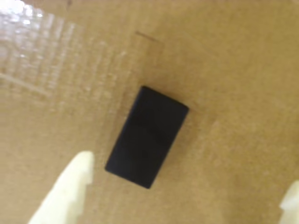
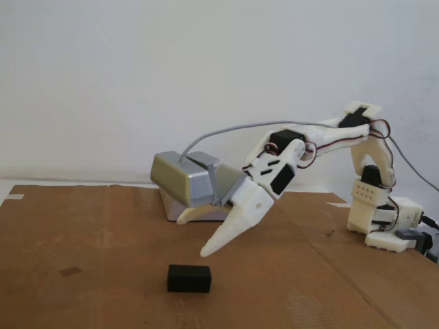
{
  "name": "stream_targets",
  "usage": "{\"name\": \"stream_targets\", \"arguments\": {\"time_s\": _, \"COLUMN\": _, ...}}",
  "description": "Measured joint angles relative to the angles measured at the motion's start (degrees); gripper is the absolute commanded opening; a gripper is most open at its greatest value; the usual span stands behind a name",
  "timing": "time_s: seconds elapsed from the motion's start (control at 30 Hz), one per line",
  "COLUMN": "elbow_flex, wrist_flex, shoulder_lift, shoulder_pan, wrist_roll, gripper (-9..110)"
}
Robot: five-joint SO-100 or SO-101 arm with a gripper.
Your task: Grasp a block and put it in the box.
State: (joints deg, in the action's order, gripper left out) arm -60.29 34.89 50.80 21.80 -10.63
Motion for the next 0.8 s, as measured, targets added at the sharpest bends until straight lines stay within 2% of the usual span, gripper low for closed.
{"name": "stream_targets", "arguments": {"time_s": 0.8, "elbow_flex": 0.1, "wrist_flex": 0.0, "shoulder_lift": -1.8, "shoulder_pan": 0.7, "wrist_roll": 0.0, "gripper": 49}}
